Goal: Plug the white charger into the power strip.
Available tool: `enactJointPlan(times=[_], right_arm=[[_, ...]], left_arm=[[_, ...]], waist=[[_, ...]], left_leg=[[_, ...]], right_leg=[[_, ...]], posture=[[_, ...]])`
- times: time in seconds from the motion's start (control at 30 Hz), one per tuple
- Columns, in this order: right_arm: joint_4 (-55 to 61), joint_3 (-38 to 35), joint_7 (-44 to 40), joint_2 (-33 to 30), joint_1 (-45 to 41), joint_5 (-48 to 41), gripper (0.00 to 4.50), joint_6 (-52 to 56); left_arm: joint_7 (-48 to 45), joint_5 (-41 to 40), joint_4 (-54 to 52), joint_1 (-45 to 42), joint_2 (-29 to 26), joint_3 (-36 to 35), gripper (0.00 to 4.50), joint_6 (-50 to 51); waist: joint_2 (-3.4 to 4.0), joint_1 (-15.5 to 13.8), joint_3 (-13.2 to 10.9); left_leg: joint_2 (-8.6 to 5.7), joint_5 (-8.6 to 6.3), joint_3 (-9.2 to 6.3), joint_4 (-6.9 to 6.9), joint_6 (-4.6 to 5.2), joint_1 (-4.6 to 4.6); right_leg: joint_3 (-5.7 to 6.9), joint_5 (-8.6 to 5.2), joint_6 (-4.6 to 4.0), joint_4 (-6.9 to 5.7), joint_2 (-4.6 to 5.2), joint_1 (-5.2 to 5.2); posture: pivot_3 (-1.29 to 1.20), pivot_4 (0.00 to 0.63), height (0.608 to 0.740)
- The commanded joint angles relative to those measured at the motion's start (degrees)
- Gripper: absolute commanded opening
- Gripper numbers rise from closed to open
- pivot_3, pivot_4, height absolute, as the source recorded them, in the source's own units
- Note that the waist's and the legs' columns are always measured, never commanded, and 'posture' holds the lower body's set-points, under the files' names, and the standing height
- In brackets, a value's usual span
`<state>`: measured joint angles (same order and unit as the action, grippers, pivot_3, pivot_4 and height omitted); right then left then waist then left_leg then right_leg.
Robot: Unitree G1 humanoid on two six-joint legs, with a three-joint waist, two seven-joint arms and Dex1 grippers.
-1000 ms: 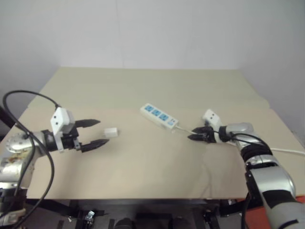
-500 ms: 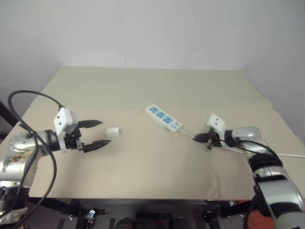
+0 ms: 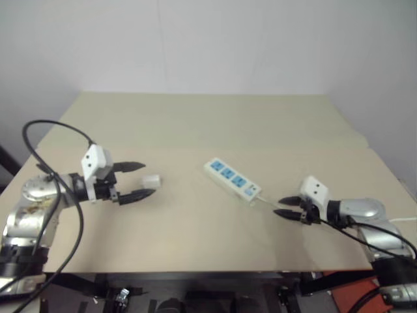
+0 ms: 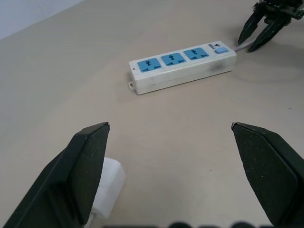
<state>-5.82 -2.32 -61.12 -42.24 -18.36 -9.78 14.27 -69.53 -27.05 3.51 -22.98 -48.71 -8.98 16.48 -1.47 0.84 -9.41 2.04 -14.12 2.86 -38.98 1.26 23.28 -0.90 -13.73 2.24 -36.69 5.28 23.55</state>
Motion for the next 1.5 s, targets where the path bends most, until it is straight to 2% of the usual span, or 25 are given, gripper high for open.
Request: enactJointPlan(times=[0.03,0.1,0.13,0.23,0.43,0.63,0.83,1.07,1.27,1.5], right_arm=[[6.63,-5.77,5.76,2.21,1.86,-4.08,3.49,1.76],[9.93,-8.47,10.66,5.32,3.0,-6.14,4.23,2.76],[11.13,-9.9,12.73,7.11,3.45,-7.56,4.46,3.27],[13.59,-12.85,17.58,12.39,5.02,-11.25,4.46,3.47],[16.77,-9.42,21.93,18.17,9.0,-9.87,4.46,0.05],[12.68,-4.58,21.3,18.71,8.04,-6.76,4.46,-3.75],[6.28,-2.61,17.69,18.46,4.95,-7.44,4.46,-5.51],[-1.46,-1.91,16.83,18.71,0.95,-6.08,4.46,-9.12],[-3.43,0.35,12.25,19.11,-0.39,-7.39,4.46,-8.77],[-7.4,1.04,13.69,21.55,-2.17,-6.12,4.46,-10.18]], left_arm=[[-0.78,0.02,-0.04,-0.97,-0.76,-0.79,4.5,-0.96],[-0.92,0.09,0.12,-0.87,-1.0,-1.09,4.5,-1.03],[-0.97,0.1,0.17,-0.82,-1.1,-1.23,4.5,-1.02],[-1.01,0.1,0.01,-0.63,-1.23,-1.41,4.5,-0.9],[-1.35,-0.08,-0.4,-0.54,-1.7,-1.48,4.5,-0.5],[-1.89,-0.45,-0.8,-0.94,-2.11,-1.42,4.5,-0.06],[-2.04,-0.95,-1.72,-0.01,-2.97,-1.97,4.5,0.53],[-1.76,-1.7,-3.9,1.9,-3.0,-3.1,4.5,1.48],[-1.43,-1.64,-4.32,2.41,-3.01,-3.55,4.5,1.64],[-0.93,-1.41,-4.48,2.49,-2.72,-3.17,4.5,1.55]], waist=[[0.0,-0.11,0.0],[0.0,-0.16,0.0],[0.0,-0.16,0.0],[0.0,-0.12,0.0],[0.0,-0.11,0.0],[0.0,0.01,0.0],[0.0,-0.02,0.0],[0.0,0.0,0.0],[0.0,-0.01,0.0],[0.0,0.16,0.0]], left_leg=[[0.0,0.0,0.0,0.0,0.0,0.01],[0.01,0.0,-0.01,0.0,0.0,0.01],[0.01,0.0,-0.01,0.0,0.0,-0.01],[0.01,0.0,-0.01,0.0,-0.01,-0.04],[0.0,0.0,-0.02,0.01,0.0,-0.02],[0.01,0.0,-0.01,0.01,0.0,-0.04],[0.0,0.0,-0.01,0.01,0.0,-0.02],[0.01,0.0,0.0,0.01,0.0,-0.01],[0.01,0.0,0.0,0.01,0.0,-0.01],[0.03,0.0,-0.01,0.02,0.0,-0.02]], right_leg=[[0.01,0.0,0.0,0.01,0.0,0.0],[0.03,0.0,0.0,0.0,0.0,0.0],[0.03,0.0,0.0,0.01,0.0,0.01],[0.02,0.0,0.0,0.04,0.0,0.02],[0.01,0.0,0.0,-0.01,0.0,0.03],[-0.01,-0.01,0.0,0.02,-0.01,0.06],[-0.01,-0.01,0.0,0.01,-0.01,0.07],[-0.01,-0.01,0.0,0.0,-0.01,0.08],[-0.01,-0.01,0.0,0.0,-0.01,0.08],[-0.01,0.0,0.0,-0.02,-0.03,0.11]], posture=[[0.0,0.15,0.74],[0.0,0.15,0.74],[0.0,0.15,0.74],[0.0,0.15,0.74],[0.0,0.15,0.74],[0.0,0.15,0.74],[0.0,0.15,0.74],[0.0,0.15,0.74],[0.0,0.15,0.74],[0.0,0.15,0.74]])
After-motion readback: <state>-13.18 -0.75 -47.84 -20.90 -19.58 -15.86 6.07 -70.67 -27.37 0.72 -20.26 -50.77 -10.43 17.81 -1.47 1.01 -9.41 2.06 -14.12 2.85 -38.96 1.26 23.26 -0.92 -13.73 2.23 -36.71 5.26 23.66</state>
